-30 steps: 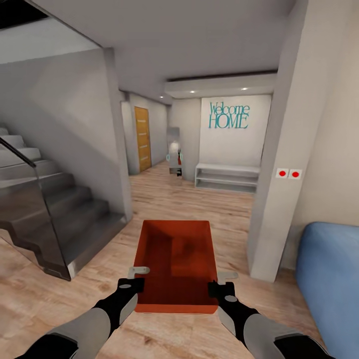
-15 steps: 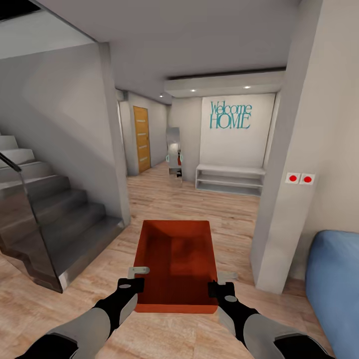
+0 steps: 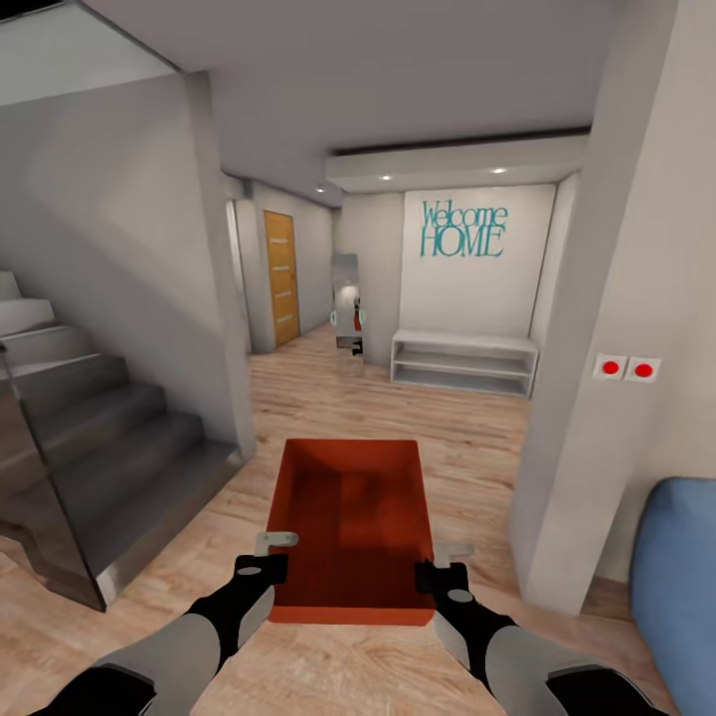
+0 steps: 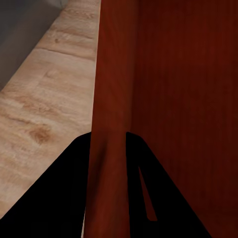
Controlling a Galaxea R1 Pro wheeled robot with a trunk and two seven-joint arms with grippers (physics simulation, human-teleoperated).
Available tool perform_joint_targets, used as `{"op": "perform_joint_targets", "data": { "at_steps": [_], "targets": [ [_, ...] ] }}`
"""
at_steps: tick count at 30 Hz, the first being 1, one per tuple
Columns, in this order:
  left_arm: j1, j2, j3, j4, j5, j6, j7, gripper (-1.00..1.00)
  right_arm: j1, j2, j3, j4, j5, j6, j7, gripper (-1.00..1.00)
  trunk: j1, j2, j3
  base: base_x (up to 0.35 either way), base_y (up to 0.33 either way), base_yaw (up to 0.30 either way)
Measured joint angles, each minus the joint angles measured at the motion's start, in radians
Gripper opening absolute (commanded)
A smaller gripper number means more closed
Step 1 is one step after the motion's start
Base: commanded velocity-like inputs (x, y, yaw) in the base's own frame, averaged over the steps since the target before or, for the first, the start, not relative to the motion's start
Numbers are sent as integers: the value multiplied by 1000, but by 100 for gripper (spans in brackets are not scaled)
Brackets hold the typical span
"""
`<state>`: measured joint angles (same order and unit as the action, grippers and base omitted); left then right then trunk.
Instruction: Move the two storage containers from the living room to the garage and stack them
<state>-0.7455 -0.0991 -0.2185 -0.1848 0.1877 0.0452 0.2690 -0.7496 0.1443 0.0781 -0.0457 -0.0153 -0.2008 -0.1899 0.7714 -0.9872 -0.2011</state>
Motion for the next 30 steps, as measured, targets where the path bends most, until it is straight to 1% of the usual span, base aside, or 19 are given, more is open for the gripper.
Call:
{"op": "perform_joint_targets", "data": {
  "at_steps": [30],
  "targets": [
    [0,0,0,0,0,0,0,-100,0,0,-1,1,0,-1,0,-100,0,0,0,324,0,0]
  ]
}}
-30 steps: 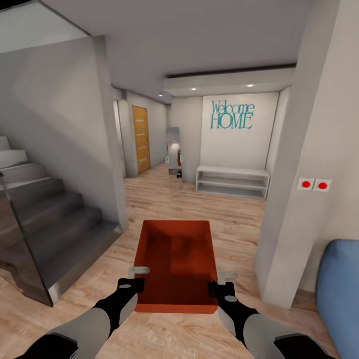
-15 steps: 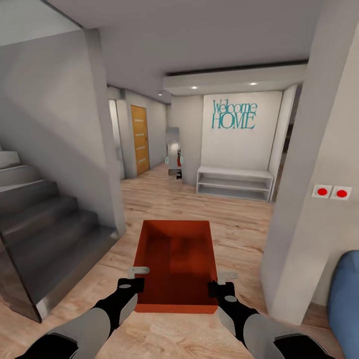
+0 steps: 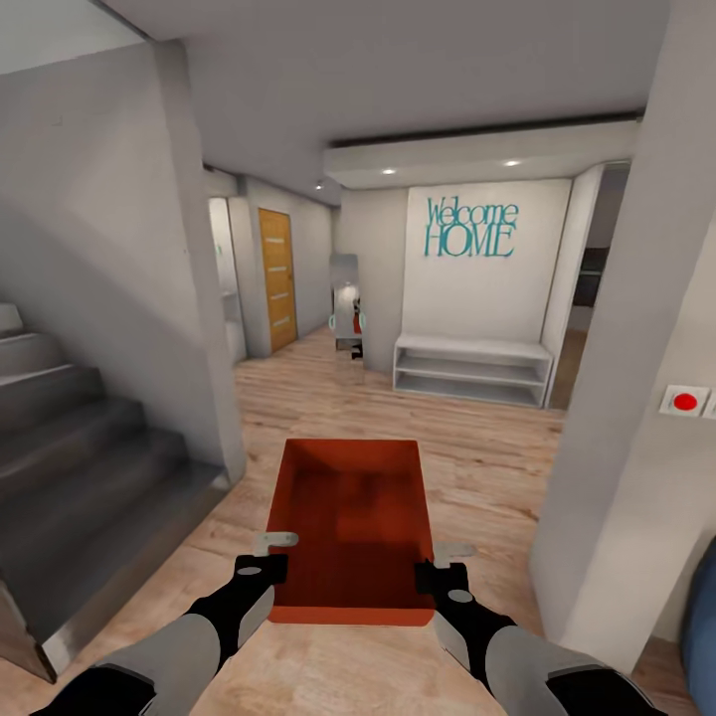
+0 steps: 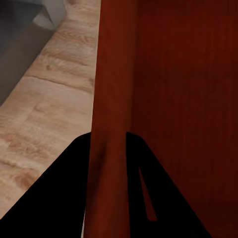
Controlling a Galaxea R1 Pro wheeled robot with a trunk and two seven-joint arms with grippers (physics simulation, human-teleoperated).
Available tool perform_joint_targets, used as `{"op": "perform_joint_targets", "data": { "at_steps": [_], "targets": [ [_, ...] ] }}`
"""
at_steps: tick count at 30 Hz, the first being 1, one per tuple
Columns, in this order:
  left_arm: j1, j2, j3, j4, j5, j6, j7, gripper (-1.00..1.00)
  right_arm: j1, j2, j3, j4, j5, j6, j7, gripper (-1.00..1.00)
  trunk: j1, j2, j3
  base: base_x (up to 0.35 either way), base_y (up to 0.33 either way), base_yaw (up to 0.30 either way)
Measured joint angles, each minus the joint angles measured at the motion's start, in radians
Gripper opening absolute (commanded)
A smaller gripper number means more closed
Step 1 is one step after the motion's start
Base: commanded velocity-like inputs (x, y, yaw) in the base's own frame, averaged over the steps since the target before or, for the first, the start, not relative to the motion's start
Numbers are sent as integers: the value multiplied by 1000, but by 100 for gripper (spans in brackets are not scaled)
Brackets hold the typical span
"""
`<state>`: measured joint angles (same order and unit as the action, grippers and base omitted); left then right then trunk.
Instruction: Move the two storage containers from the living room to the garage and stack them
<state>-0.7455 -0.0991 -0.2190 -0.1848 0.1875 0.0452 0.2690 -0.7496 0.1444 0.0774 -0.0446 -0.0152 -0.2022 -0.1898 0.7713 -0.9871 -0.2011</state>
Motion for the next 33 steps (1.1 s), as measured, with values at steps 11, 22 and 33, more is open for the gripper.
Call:
{"op": "perform_joint_targets", "data": {
  "at_steps": [11,22,33],
  "targets": [
    [0,0,0,0,0,0,0,-100,0,0,0,0,0,0,0,-100,0,0,0,324,0,11],
    [0,0,1,0,-1,0,0,-100,0,0,0,0,-1,1,1,-100,0,0,0,324,0,208],
    [0,0,1,0,0,0,0,-100,0,0,1,-1,0,1,0,-100,0,0,0,324,0,9]
  ]
}}
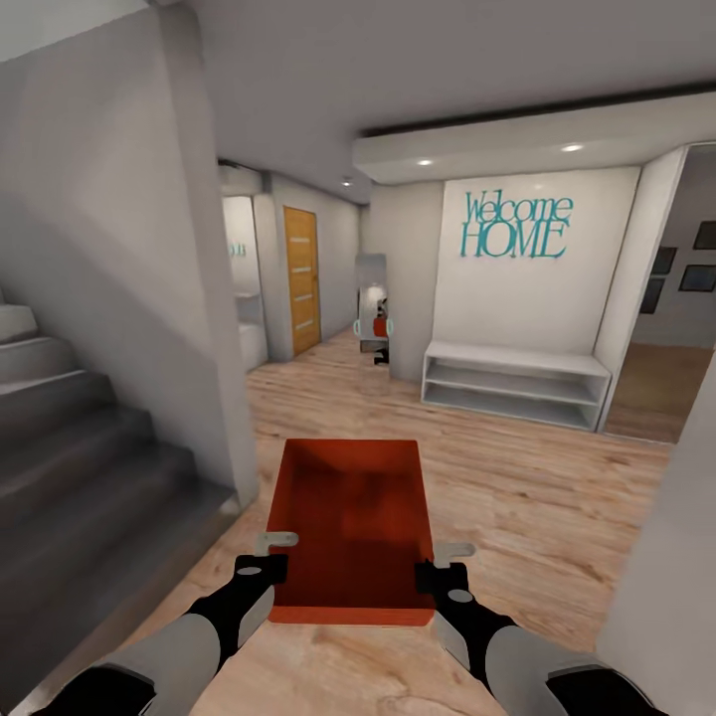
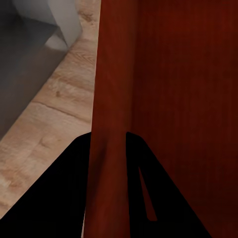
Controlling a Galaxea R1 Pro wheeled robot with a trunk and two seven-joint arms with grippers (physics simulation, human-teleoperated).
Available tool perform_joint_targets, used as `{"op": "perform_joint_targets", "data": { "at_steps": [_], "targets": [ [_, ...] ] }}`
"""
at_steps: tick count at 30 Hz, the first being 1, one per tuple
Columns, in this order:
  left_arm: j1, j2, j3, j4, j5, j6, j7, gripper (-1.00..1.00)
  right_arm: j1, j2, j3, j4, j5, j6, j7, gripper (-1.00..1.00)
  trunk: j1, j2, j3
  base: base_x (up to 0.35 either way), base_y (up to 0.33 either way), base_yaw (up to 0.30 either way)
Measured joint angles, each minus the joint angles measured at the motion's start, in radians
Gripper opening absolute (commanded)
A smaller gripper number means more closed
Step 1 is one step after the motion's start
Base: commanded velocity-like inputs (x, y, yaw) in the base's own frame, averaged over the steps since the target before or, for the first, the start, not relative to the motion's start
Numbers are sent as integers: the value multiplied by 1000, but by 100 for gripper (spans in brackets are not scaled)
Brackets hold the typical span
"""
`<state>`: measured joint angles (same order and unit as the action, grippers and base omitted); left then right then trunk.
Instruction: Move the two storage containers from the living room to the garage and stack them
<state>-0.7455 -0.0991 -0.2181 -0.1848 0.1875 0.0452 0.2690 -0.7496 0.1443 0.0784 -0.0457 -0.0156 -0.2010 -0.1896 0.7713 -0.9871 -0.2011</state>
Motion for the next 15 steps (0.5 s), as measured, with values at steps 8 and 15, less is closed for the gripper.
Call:
{"op": "perform_joint_targets", "data": {
  "at_steps": [8,15],
  "targets": [
    [0,0,0,0,0,0,0,-100,0,0,-1,1,0,-1,0,-100,0,0,0,324,0,0],
    [0,0,0,1,0,0,0,-100,0,0,-1,2,0,-1,0,-100,0,0,0,324,0,0]
  ]
}}
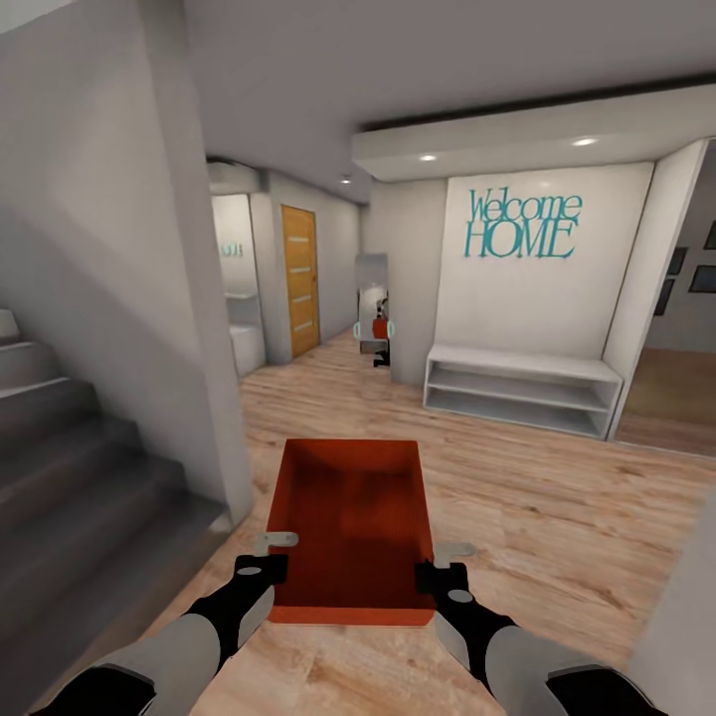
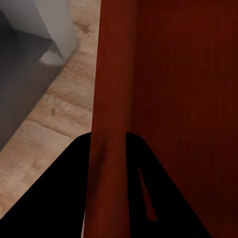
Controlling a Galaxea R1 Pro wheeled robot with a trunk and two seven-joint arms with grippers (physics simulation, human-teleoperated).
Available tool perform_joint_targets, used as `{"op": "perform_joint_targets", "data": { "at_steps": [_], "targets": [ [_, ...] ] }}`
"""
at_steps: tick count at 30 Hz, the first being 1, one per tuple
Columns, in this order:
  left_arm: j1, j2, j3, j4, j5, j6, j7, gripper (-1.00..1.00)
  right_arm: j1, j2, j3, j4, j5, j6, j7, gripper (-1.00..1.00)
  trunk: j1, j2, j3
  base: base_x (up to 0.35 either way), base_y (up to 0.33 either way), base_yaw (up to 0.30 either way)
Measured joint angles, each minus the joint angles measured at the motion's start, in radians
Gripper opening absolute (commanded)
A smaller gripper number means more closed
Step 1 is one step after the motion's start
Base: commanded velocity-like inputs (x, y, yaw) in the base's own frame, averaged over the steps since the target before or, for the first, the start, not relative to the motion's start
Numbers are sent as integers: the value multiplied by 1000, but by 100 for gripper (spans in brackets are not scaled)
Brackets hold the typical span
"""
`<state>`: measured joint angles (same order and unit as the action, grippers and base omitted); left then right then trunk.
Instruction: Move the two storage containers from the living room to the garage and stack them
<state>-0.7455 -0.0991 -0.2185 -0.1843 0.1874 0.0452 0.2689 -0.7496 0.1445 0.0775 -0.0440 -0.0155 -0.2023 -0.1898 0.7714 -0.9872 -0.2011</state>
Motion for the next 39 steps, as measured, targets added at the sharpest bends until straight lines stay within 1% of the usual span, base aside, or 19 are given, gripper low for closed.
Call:
{"op": "perform_joint_targets", "data": {
  "at_steps": [22,30,39],
  "targets": [
    [0,0,0,1,0,0,0,-100,0,0,0,1,0,0,0,-100,0,0,0,324,0,-16],
    [0,6,0,1,1,0,-9,-100,0,6,1,2,0,0,-8,-100,0,0,0,324,0,-1],
    [0,6,0,1,1,0,-9,-100,0,6,2,1,-1,1,-8,-100,0,0,0,324,0,0]
  ]
}}
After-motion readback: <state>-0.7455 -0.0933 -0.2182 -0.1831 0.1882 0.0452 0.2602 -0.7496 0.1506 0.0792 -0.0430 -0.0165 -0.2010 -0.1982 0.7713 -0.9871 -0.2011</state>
